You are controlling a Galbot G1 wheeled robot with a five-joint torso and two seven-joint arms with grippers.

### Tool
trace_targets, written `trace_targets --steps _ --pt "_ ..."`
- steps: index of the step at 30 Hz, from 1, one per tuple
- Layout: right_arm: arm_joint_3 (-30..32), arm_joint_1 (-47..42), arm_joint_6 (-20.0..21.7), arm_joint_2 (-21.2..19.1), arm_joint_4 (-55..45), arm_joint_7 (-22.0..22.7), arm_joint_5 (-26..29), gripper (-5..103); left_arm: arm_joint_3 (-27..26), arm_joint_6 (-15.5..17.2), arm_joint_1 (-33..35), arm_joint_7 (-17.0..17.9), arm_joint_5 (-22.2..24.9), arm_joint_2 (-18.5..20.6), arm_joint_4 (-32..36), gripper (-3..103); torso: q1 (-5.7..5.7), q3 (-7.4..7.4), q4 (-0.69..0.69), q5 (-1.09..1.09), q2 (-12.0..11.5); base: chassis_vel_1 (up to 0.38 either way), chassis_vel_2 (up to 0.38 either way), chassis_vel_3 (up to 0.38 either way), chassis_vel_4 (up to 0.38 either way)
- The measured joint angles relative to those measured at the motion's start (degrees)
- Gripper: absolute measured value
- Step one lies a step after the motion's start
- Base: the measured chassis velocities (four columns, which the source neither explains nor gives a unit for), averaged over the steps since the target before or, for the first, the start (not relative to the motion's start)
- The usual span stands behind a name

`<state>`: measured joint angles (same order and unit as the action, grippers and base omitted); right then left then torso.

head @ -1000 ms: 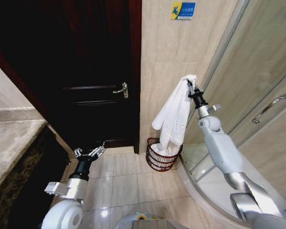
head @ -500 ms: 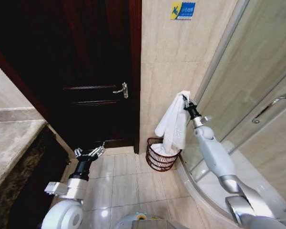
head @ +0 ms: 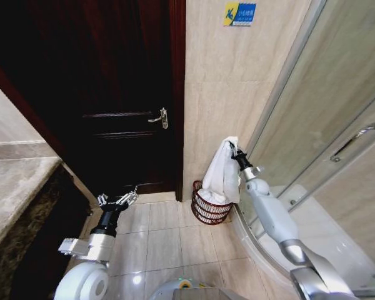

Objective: Discard the used towel into the hamper.

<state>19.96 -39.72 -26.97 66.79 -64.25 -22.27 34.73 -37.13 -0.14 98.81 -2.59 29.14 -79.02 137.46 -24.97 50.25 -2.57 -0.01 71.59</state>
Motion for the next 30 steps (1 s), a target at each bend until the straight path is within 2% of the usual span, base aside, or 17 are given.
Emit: trace_targets --steps 9,30 --pt "2.1 -7.1 -0.4 1.3 -2.9 0.8 -0.5 7 0.0 0.0 0.0 0.0 0.0 0.0 0.0 100 0.00 0.00 0.02 0.03 0.0 0.000 0.000 0.000 0.000" --pt "3.3 -9.4 -0.3 1.2 -4.8 0.9 0.0 7 0.0 0.0 0.0 0.0 0.0 0.0 0.0 100 0.01 0.00 0.01 0.01 0.0 0.000 0.000 0.000 0.000"
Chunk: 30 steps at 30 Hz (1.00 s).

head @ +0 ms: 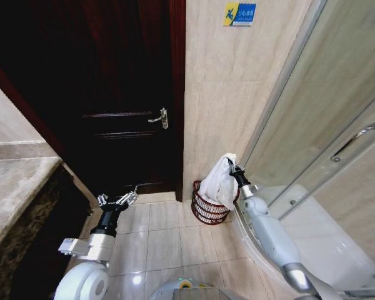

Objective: Discard the used towel into the hamper.

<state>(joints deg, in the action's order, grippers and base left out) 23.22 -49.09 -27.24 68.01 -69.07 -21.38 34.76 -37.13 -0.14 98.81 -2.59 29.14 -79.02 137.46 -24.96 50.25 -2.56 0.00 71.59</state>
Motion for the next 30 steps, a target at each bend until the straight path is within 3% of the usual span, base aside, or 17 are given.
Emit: trace_targets --steps 17,30 --pt "0.8 -2.7 0.5 0.8 -0.9 0.9 -0.5 7 0.0 0.0 0.0 0.0 0.0 0.0 0.0 100 -0.04 0.02 0.00 -0.01 0.0 -0.068 0.066 0.072 -0.080" --pt "-1.3 -0.7 9.1 1.4 5.5 5.4 0.8 7 0.0 0.0 0.0 0.0 0.0 0.0 0.0 100 -0.01 0.00 -0.01 0.01 0.0 0.010 -0.002 -0.010 0.016"
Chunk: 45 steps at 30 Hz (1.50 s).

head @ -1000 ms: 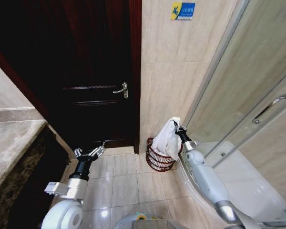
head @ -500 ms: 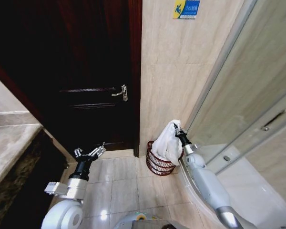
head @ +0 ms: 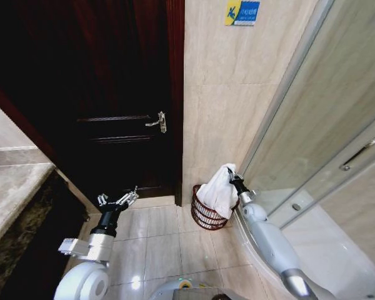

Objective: Discard the used towel into the hamper.

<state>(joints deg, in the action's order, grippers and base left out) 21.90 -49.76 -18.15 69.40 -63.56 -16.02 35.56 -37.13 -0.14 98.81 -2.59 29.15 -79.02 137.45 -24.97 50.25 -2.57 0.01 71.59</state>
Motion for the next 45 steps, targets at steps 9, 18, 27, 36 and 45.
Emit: trace_targets --steps 9,18,27,36,45 --pt "-1.0 1.7 1.9 -0.5 8.0 -1.4 -2.0 7 0.0 0.0 0.0 0.0 0.0 0.0 0.0 100 0.00 0.00 0.01 -0.01 0.0 0.000 0.000 0.000 0.000" --pt "-1.2 3.9 5.0 0.9 14.9 -2.9 -4.8 7 0.0 0.0 0.0 0.0 0.0 0.0 0.0 100 0.00 0.00 0.00 -0.01 0.0 0.000 0.000 0.000 0.000" --pt "0.9 8.5 7.9 3.4 28.7 -5.0 -13.1 7 0.0 0.0 0.0 0.0 0.0 0.0 0.0 100 0.00 0.00 0.01 -0.01 0.0 0.000 0.000 0.000 0.000" --pt "4.7 13.2 8.2 6.9 37.3 -5.6 -19.7 7 0.0 0.0 0.0 0.0 0.0 0.0 0.0 100 0.00 0.00 0.00 0.01 0.0 0.000 0.000 0.000 0.000" --pt "4.8 11.4 8.8 6.5 32.4 -5.2 -18.2 7 0.0 0.0 0.0 0.0 0.0 0.0 0.0 100 0.00 0.00 0.00 -0.01 0.0 0.000 0.000 0.000 0.000"
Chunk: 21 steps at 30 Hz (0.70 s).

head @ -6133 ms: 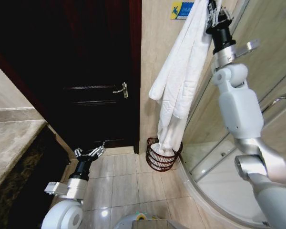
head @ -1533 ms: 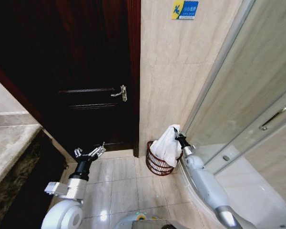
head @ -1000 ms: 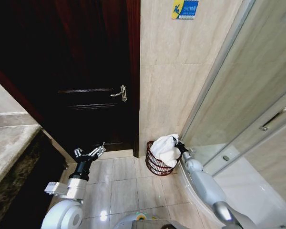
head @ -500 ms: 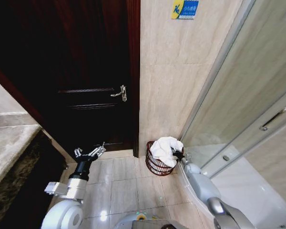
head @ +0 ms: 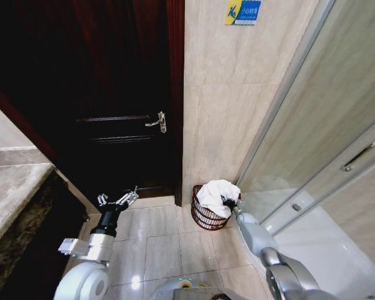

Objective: Discard the used towel into the hamper.

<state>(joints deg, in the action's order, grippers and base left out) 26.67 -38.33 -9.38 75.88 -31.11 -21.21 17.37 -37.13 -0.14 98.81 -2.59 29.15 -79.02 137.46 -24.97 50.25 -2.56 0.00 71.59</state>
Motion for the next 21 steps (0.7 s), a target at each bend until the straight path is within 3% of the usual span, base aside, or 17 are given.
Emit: trace_targets --steps 11,16,21 --pt "-0.2 -2.5 0.8 0.1 -2.4 -0.6 -0.2 7 0.0 0.0 0.0 0.0 0.0 0.0 0.0 100 0.02 -0.01 0.01 0.01 0.0 -0.031 0.041 0.032 -0.032" --pt "-0.2 -2.8 0.9 0.5 -1.5 1.2 -0.2 7 0.0 0.0 0.0 0.0 0.0 0.0 0.0 100 -0.02 0.00 0.00 0.01 0.0 -0.145 0.161 0.162 -0.155" --pt "1.4 -1.5 3.7 0.9 3.0 2.2 -1.6 7 0.0 0.0 0.0 0.0 0.0 0.0 0.0 100 -0.06 0.02 0.00 -0.01 0.0 -0.100 0.084 0.064 -0.090"
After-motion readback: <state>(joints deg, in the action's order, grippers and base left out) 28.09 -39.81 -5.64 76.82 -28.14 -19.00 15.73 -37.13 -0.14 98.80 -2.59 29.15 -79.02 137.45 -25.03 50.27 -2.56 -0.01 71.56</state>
